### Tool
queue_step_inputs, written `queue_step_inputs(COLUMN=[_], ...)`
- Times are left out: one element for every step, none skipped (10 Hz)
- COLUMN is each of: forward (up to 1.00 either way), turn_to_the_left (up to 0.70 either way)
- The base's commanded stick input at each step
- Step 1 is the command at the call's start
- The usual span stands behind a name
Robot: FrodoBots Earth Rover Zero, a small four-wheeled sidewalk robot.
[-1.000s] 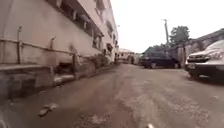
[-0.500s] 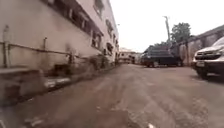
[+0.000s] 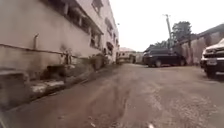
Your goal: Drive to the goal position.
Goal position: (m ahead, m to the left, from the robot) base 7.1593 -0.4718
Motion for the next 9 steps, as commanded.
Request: queue_step_inputs(forward=[0.85, 0.85, 0.85, 0.85, 0.85, 0.85, 0.85, 0.85, 0.85], turn_to_the_left=[-0.12, -0.16, -0.20, -0.25, -0.29, -0.33, -0.28, -0.20, -0.13])
